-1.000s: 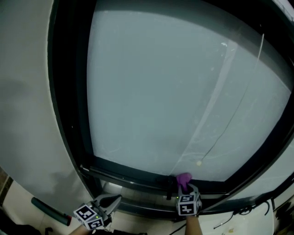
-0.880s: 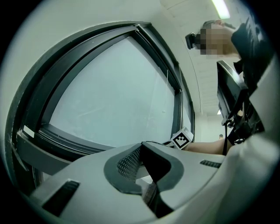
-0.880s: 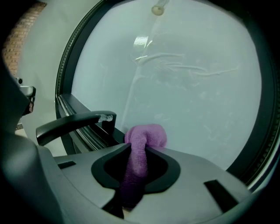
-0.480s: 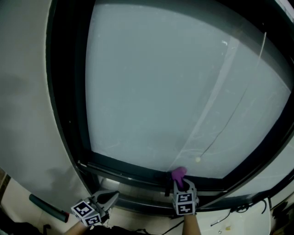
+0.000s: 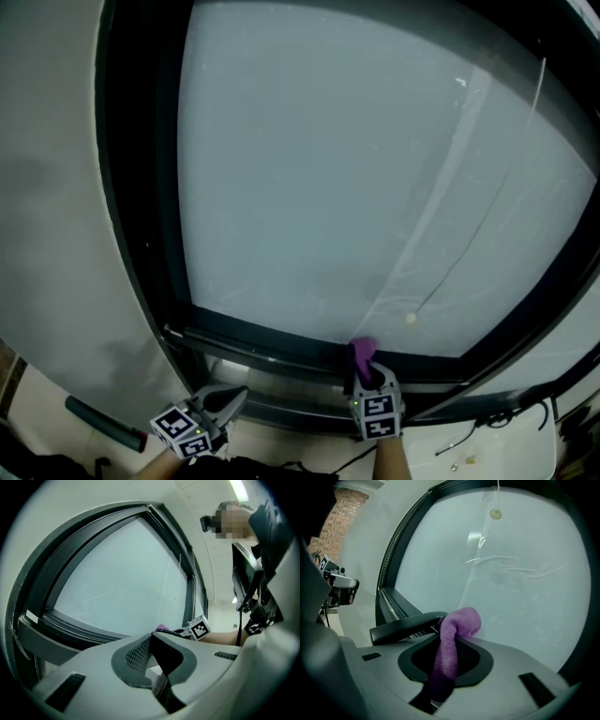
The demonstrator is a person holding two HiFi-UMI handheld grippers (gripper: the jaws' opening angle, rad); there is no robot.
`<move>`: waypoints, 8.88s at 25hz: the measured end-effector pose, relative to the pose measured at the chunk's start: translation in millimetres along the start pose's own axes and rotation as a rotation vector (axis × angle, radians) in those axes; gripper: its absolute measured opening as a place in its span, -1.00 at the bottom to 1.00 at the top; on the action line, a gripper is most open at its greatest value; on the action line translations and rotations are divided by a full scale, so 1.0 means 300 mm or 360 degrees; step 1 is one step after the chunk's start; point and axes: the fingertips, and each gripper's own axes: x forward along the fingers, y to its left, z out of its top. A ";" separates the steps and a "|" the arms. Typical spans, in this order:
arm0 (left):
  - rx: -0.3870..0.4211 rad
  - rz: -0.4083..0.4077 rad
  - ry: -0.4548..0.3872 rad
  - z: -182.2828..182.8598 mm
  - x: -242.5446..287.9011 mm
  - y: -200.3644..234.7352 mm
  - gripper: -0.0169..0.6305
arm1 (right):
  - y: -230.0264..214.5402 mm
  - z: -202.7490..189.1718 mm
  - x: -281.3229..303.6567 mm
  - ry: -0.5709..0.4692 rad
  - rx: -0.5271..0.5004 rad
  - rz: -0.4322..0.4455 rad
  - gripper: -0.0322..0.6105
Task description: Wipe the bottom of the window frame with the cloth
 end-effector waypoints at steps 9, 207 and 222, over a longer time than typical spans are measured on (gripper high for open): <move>0.0015 -0.0032 0.0017 -0.017 -0.008 0.015 -0.94 | 0.050 -0.048 -0.021 -0.0064 0.0114 -0.0078 -0.64; 0.0146 0.0614 -0.0216 0.158 -0.503 0.238 -0.94 | 0.767 0.485 -0.036 -0.0796 0.0449 0.1212 -0.64; 0.0158 0.0521 -0.0174 0.165 -0.438 0.269 -0.94 | 0.668 0.426 -0.038 -0.0789 0.0466 0.0999 -0.65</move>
